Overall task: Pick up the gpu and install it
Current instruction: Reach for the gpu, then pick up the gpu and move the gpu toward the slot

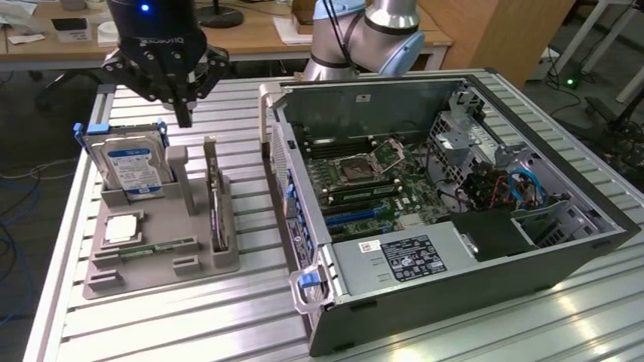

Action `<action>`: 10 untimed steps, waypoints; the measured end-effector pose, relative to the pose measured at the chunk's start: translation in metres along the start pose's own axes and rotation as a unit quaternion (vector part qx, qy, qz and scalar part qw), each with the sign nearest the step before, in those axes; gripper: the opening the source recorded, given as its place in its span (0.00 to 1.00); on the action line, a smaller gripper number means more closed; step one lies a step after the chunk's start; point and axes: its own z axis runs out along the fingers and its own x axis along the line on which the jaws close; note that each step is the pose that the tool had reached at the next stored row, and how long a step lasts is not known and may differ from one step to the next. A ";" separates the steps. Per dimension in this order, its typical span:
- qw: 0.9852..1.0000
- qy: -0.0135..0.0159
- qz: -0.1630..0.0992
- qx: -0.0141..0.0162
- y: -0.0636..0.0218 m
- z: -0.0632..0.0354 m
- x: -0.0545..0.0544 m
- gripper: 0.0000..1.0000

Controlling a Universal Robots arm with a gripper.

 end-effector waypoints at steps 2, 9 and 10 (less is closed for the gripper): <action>1.000 0.000 0.000 0.000 -0.0004 -0.0001 0.006 0.11; 1.000 0.000 0.000 0.000 -0.0005 -0.0001 0.006 0.11; 1.000 0.000 0.000 0.000 -0.0005 -0.0001 0.006 0.11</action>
